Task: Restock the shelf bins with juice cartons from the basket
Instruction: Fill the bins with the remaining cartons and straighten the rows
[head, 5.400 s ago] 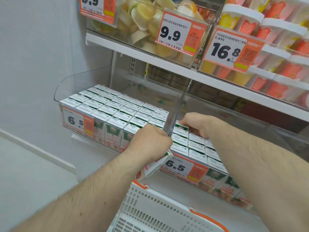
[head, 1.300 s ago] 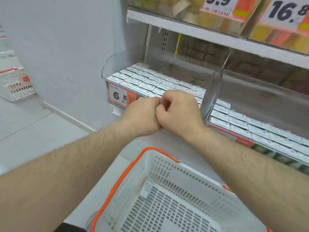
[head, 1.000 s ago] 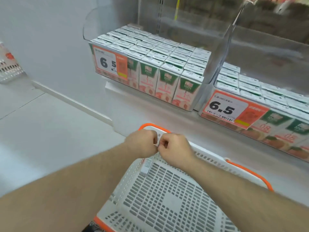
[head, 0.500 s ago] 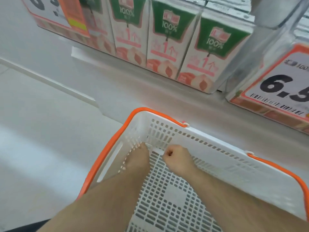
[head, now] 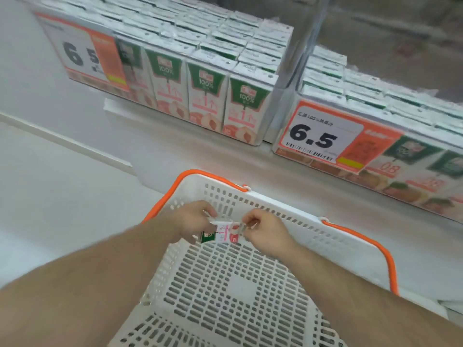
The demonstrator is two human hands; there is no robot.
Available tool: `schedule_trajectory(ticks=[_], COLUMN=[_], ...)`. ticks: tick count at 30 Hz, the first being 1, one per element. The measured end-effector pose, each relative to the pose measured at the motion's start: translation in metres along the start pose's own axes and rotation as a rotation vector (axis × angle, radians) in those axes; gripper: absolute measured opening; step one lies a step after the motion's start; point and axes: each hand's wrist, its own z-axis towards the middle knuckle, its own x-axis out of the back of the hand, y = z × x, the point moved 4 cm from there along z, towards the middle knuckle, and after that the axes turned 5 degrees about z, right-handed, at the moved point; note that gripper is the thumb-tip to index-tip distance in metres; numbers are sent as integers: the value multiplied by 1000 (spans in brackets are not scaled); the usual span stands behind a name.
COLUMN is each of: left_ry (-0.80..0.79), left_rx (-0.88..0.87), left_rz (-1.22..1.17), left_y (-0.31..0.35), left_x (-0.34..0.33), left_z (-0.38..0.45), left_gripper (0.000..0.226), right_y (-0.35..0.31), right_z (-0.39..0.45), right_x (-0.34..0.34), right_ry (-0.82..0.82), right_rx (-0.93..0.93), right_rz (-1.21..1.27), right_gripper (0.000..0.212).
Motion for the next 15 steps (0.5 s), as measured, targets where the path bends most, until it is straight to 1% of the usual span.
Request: schedule_trajectory(ticks=[1, 2, 6, 8, 9, 10, 12, 14, 15], left_ry=[-21, -41, -88, -99, -93, -86, -80, -48, -3], left_rx=[-27, -58, -199, -282, -321, -359, -437, -518, -563], left_rz=[-25, -43, -20, 8, 30, 49, 58, 33, 4], left_y=[11, 22, 68, 93, 104, 115, 134, 148, 154], left_x=[6, 12, 33, 40, 44, 47, 54, 64, 73], left_z=[-9, -20, -64, -89, -101, -113, -136, -158, -168], left_gripper=[23, 23, 30, 33, 33, 33, 33, 31, 32], right_y=[-8, -16, -54, -76, -88, -99, -119, -134, -142], right_z=[-8, -16, -45, -59, -67, -75, -89, -101, -107], right_x=[6, 13, 38, 48, 52, 56, 65, 75, 82], right_ry=[-15, -27, -67, -76, -75, -66, -32, 6, 34], right_rx=[14, 21, 133, 193, 224, 251, 311, 374, 400], right_rz=[15, 38, 78, 23, -10, -31, -14, 46, 106], right_gripper=[22, 24, 59, 73, 76, 75, 65, 54, 50])
